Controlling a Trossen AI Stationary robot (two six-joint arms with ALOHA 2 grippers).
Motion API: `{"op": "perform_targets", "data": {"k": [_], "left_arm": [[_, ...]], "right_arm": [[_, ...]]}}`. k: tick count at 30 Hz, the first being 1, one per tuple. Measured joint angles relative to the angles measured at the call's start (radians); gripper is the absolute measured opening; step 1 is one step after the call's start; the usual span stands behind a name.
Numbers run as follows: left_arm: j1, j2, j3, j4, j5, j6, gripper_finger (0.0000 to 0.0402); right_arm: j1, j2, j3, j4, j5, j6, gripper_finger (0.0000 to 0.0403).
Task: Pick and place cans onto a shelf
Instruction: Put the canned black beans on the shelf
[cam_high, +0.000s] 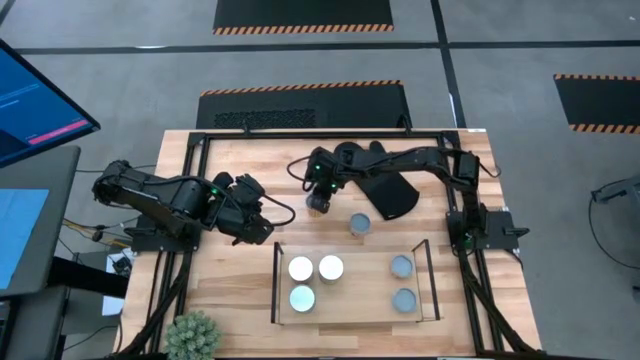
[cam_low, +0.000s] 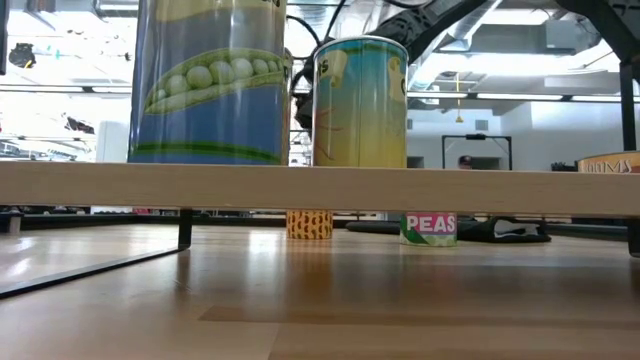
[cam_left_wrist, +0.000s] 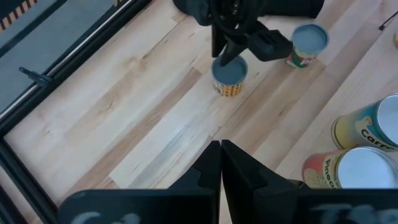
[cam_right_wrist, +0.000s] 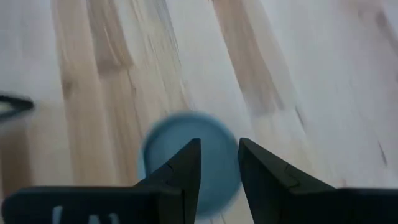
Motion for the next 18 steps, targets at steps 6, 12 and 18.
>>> {"op": "perform_targets", "data": {"k": [6,12,18], "left_arm": [[0.0,0.0,0.0,0.0,-0.02,0.009,0.0],[0.0,0.0,0.0,0.0,-0.051,0.01,0.0],[0.0,0.0,0.0,0.0,-0.051,0.01,0.0]], "right_arm": [[0.007,0.0,0.001,-0.078,0.004,-0.062,0.0132],[0.028,0.004,-0.005,-0.093,0.052,-0.062,0.0133],[0.038,0.003,-0.004,-0.088,0.078,-0.06,0.0132]]}}
